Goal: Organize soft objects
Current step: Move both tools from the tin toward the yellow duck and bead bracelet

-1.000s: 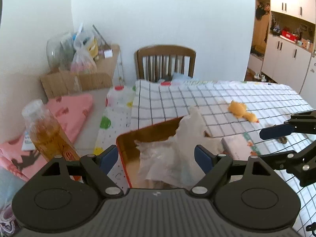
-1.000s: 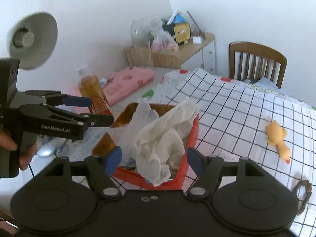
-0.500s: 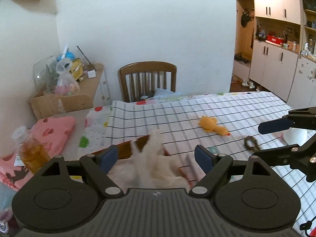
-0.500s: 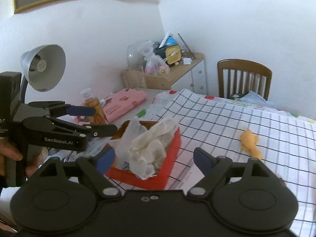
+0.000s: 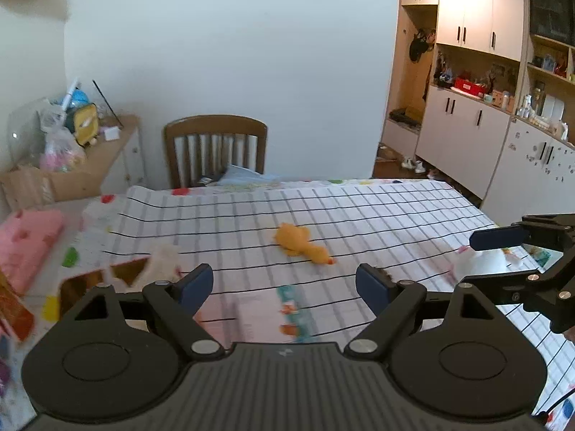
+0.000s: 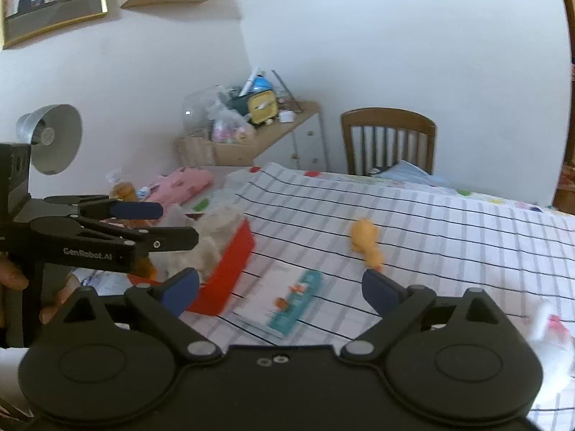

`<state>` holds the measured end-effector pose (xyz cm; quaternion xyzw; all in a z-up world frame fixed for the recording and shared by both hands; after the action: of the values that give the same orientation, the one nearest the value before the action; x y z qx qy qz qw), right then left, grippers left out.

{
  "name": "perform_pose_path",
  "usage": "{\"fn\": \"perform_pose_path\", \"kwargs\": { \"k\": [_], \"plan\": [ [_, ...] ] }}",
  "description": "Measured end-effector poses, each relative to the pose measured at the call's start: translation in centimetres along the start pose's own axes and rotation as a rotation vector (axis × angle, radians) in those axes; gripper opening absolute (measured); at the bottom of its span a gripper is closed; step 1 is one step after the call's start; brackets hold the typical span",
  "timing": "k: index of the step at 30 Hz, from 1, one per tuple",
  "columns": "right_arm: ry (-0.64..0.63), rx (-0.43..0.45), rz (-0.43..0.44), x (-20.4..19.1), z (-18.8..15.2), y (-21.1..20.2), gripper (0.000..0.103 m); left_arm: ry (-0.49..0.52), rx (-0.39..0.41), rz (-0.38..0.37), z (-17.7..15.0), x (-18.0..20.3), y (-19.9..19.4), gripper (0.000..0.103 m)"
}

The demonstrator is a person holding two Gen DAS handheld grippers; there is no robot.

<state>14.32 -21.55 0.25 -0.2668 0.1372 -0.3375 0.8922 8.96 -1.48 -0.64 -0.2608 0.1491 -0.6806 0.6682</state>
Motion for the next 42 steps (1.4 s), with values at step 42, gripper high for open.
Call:
{"fn": "perform_pose_path", "kwargs": {
  "k": [42],
  "plan": [
    [0.083, -0.198, -0.154, 12.7, -5.2, 10.0, 0.089, -0.025, -0.200, 0.174, 1.5, 5.2, 25.6, 0.103]
  ]
}}
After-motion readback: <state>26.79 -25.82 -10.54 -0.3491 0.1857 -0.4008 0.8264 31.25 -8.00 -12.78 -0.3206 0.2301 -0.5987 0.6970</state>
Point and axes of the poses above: each gripper's, at about its wrist camera, not at the fingertips, and y roughly the way its jaws point, x to its right, z to its top, the point moved 2 cm from there along y, roughly the way its jaws point, and after that the axes turned 7 degrees about -y, right-handed, at the moved point
